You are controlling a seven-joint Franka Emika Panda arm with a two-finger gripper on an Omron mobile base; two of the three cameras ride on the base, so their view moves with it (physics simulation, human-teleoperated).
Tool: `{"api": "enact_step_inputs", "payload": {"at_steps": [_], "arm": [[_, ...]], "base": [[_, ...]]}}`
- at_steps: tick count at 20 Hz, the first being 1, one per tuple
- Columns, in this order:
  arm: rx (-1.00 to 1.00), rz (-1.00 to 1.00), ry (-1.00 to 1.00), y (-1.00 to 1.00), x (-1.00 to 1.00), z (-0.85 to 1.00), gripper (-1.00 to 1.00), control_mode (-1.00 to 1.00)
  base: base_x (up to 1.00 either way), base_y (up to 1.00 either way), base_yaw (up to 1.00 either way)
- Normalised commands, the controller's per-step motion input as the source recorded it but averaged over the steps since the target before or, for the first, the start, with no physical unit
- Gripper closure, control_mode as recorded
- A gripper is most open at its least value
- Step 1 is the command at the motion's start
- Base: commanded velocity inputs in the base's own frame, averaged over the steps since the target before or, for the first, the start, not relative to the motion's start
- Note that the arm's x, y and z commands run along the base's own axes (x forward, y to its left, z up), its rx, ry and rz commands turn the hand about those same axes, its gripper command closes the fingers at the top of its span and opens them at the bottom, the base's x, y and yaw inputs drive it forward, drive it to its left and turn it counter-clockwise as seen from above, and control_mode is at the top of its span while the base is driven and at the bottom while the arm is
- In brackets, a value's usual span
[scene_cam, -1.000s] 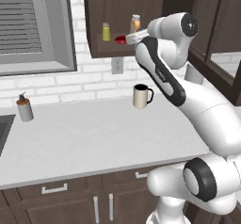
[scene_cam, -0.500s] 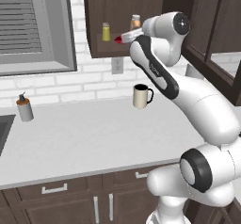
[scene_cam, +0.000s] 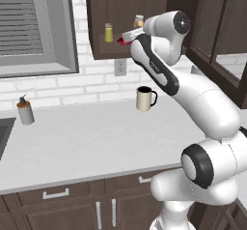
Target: Put the shaker and condiment bottle from the counter next to their counterparts in the cabinet.
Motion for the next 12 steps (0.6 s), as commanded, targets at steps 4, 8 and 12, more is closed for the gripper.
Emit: {"api": "enact_step_inputs", "payload": {"at_steps": [4,8,12], "arm": [[0.04,0.0,0.0,0.0,0.26,0.01,1.0,-1.0],[0.07,0.0,0.0,0.0,0.23,0.02,1.0,-1.0],[0.07,0.01,0.0,0.02,0.02,0.0,1.0,-1.0]], "base": [[0.0,0.0,0.0],[0.0,0.0,0.0],[0.0,0.0,0.0]]}}
